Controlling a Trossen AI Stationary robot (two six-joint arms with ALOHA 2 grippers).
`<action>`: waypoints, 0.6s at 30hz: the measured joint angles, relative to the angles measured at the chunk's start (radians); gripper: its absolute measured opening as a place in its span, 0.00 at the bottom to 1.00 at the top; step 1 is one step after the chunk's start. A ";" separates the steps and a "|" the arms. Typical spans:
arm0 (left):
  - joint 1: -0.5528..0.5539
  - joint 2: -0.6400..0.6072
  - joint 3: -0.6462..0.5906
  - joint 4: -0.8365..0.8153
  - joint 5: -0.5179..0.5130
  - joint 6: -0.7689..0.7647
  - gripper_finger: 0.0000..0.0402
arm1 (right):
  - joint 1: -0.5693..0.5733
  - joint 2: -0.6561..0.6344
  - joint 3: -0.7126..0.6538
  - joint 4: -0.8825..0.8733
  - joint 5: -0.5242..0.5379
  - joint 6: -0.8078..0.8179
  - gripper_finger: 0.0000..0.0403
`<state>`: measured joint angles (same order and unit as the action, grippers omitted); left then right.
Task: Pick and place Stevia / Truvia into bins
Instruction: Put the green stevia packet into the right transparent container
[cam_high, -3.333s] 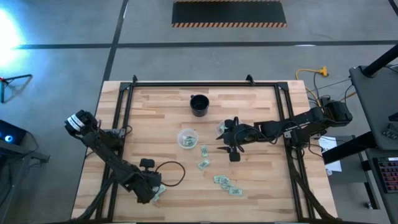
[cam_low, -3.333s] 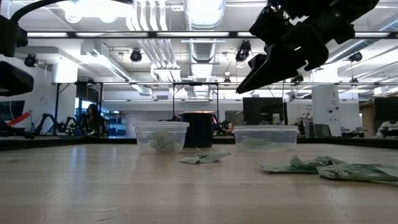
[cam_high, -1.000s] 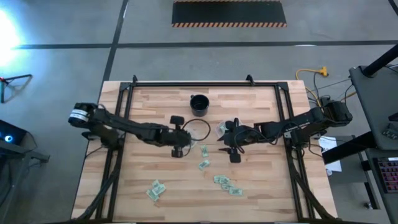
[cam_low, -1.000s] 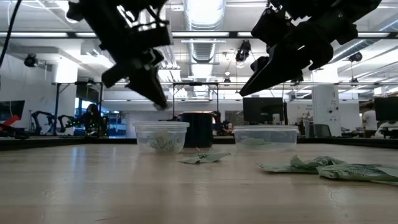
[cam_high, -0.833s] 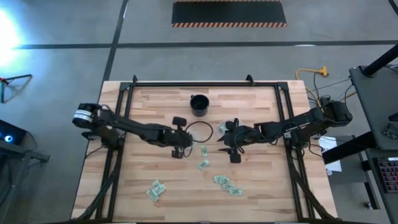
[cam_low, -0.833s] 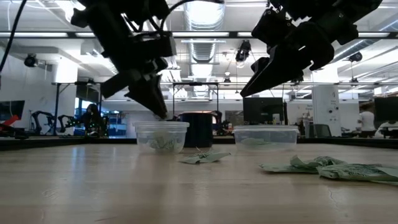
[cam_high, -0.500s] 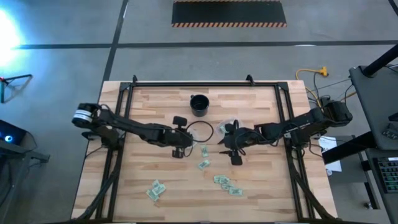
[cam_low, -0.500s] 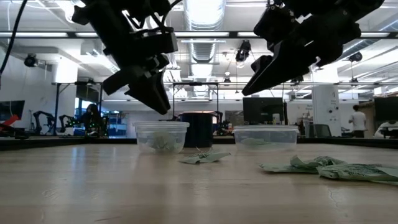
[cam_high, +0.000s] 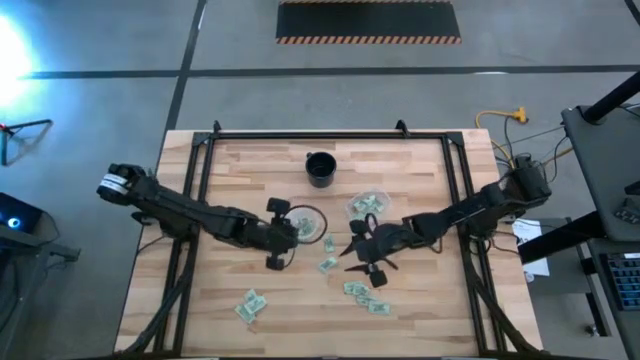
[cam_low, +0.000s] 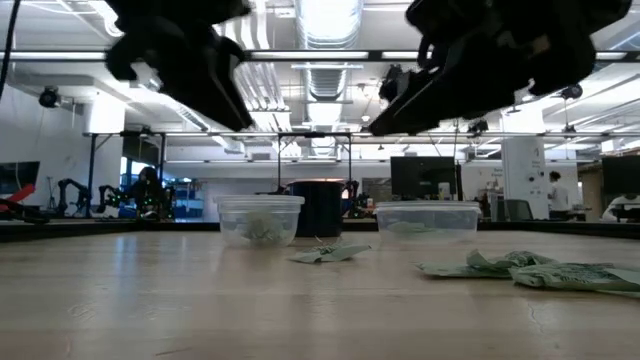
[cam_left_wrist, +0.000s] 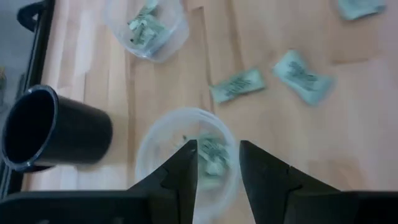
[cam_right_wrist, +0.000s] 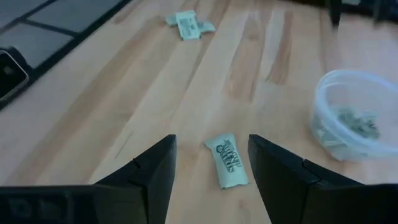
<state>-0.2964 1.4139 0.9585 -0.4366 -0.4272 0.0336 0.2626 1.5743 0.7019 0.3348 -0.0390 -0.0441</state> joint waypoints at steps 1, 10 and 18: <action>-0.014 -0.013 0.000 -0.009 -0.001 -0.018 0.25 | 0.000 0.024 0.014 -0.001 -0.005 -0.004 0.48; -0.177 -0.113 -0.020 -0.091 -0.109 -0.175 0.26 | -0.022 0.251 0.209 -0.121 -0.024 -0.057 0.48; -0.300 -0.163 -0.041 -0.128 -0.165 -0.302 0.26 | -0.069 0.342 0.336 -0.275 -0.104 -0.044 0.45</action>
<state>-0.5965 1.2507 0.9177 -0.5650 -0.5925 -0.2685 0.1935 1.9164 1.0384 0.0600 -0.1431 -0.0881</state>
